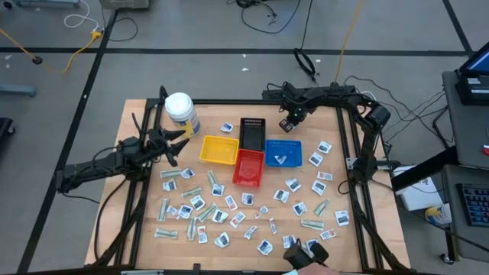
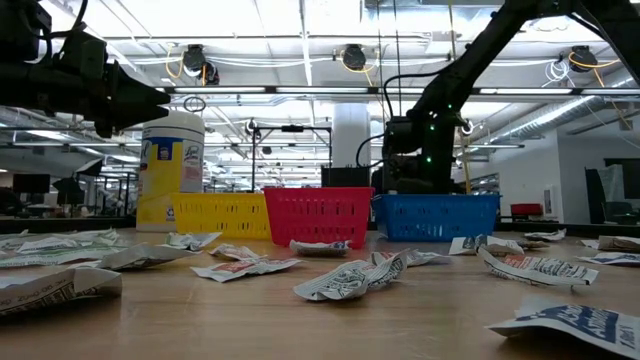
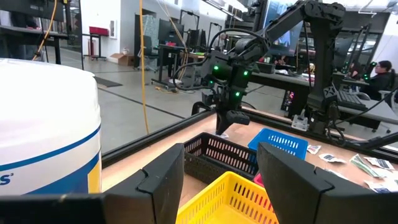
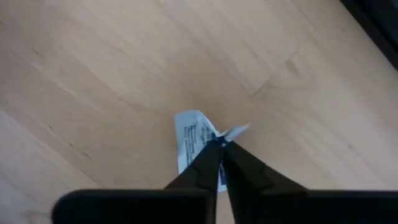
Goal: Pick & Place First Aid Supplies
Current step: Put the alcohol pad into the blue bin
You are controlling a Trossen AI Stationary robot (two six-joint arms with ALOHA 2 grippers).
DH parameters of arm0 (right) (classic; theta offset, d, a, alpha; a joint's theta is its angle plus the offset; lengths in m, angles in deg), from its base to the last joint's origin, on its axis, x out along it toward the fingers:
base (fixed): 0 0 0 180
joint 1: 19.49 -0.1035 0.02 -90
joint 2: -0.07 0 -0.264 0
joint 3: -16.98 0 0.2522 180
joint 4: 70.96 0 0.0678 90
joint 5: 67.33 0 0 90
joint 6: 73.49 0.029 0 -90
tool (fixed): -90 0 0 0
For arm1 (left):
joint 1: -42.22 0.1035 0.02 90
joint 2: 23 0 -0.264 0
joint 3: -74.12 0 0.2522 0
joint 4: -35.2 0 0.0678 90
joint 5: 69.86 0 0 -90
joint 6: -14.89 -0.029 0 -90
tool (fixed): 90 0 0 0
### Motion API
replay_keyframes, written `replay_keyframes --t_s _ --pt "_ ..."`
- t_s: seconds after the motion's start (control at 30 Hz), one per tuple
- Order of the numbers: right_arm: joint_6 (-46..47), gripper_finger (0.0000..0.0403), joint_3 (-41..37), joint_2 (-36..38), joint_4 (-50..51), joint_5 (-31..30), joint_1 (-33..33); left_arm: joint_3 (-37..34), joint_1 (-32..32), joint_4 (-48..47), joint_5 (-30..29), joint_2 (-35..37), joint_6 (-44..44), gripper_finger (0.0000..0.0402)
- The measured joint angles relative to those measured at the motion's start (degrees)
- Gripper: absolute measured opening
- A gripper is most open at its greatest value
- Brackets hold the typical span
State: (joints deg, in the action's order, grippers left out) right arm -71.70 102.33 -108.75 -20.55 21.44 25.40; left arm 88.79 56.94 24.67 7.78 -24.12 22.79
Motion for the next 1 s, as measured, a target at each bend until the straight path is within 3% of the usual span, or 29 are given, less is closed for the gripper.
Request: replay_keyframes --t_s 0.33,0.7,1.0 --pt "-0.48 0.0001 -0.24 1.21 1.05 -1.49 0.36 0.00 -0.01 0.00 0.01 0.02 0.00 0.0209" --pt "-0.98 0.0000 -0.20 10.80 6.92 -1.97 0.20 0.00 -0.02 0.00 0.00 0.02 0.00 0.0209" --pt "0.47 0.0000 -0.13 17.38 14.87 -6.46 -0.33 0.00 -0.01 0.00 0.00 0.02 0.01 0.0209"
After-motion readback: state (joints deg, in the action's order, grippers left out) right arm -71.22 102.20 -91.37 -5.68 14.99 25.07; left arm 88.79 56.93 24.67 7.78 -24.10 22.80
